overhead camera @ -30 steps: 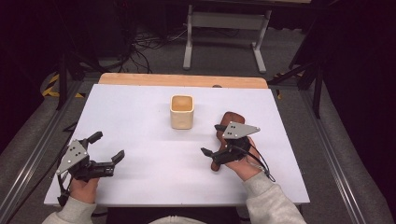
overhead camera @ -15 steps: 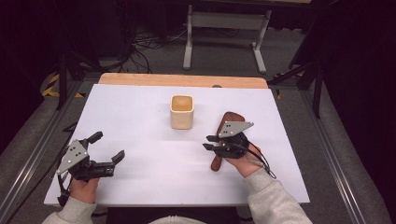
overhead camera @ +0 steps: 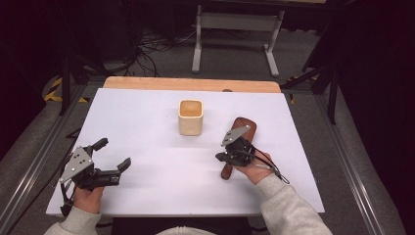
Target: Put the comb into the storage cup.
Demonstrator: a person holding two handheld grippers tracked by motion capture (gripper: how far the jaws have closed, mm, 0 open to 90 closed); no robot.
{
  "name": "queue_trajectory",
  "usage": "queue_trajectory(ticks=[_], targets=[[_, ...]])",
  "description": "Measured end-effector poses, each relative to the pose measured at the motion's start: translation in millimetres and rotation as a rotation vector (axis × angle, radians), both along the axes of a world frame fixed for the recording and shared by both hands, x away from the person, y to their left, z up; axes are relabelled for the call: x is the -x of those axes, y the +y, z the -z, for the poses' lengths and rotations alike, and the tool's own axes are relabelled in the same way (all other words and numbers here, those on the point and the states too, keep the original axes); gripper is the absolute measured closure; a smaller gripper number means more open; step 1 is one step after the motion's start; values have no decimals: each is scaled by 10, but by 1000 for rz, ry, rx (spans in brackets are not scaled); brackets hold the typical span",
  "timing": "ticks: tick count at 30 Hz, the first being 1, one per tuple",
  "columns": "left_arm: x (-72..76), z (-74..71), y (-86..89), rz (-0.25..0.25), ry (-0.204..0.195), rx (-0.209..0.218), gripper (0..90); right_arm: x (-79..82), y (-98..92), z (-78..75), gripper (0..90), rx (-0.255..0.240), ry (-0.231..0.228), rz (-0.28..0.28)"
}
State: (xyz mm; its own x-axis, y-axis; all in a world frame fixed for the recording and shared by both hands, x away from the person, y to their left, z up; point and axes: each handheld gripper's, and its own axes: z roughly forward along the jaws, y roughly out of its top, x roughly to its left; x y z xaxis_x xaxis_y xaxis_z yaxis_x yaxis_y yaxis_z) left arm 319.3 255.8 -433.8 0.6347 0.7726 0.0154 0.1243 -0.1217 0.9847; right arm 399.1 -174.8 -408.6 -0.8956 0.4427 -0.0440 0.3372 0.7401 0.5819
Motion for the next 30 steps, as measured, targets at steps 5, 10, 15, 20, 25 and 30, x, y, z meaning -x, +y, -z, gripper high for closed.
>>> queue_trajectory(ticks=[5,10,15,20,25,30], targets=[[-3,0,1,1,0,-2,7,-20,41,59,897,59,36,-10],[-4,0,1,2,1,-3,7,-38,44,90,897,108,59,-11],[-9,3,-8,-4,4,-11,7,-47,17,107,897,147,81,-1],[-9,3,-2,-3,6,-6,7,-36,9,133,897,182,102,0],[-11,6,-5,-7,7,-4,7,-14,-44,151,897,211,114,6],[-11,6,-7,-8,7,-5,7,1,-160,158,897,230,119,31]])
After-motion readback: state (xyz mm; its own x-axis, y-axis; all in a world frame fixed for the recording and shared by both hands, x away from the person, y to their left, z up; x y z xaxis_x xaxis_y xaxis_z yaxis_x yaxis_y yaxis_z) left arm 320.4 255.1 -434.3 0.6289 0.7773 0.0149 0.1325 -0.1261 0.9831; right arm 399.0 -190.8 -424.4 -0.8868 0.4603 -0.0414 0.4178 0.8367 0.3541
